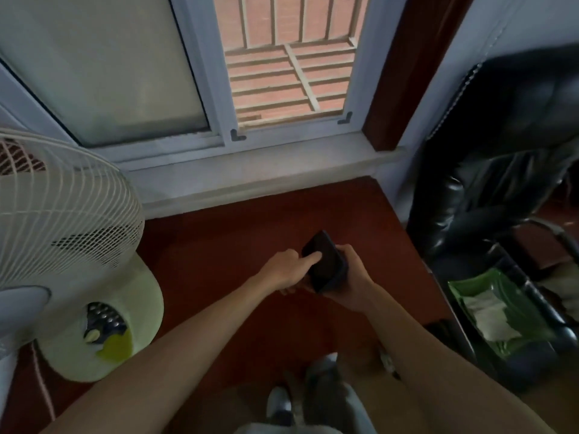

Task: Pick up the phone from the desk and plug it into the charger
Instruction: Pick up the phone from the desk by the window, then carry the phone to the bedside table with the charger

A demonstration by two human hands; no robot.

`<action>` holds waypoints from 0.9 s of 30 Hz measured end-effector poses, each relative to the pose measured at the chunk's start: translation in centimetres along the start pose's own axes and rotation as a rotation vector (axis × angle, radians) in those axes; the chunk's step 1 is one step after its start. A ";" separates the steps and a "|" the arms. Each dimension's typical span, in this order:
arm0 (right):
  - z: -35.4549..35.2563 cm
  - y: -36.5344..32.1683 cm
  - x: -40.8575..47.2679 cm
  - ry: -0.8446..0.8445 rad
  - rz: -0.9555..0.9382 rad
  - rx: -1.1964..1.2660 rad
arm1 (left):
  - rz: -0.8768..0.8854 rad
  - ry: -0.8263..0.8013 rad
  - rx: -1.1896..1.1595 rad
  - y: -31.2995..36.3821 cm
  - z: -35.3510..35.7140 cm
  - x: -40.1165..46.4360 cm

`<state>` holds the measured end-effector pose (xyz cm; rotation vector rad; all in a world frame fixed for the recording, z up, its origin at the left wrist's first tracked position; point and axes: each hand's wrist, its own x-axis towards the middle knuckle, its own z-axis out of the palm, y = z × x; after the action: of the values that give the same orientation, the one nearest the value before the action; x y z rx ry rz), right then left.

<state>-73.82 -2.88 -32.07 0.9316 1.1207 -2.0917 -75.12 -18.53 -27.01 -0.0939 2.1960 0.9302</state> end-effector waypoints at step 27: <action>-42.1 9.8 -44.0 0.106 -0.796 0.556 | 1.079 -0.052 0.385 27.5 41.8 -16.4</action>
<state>-27.92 36.07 -18.56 0.9304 1.0864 -3.1469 -47.02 25.34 -19.38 1.3822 2.2783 0.9686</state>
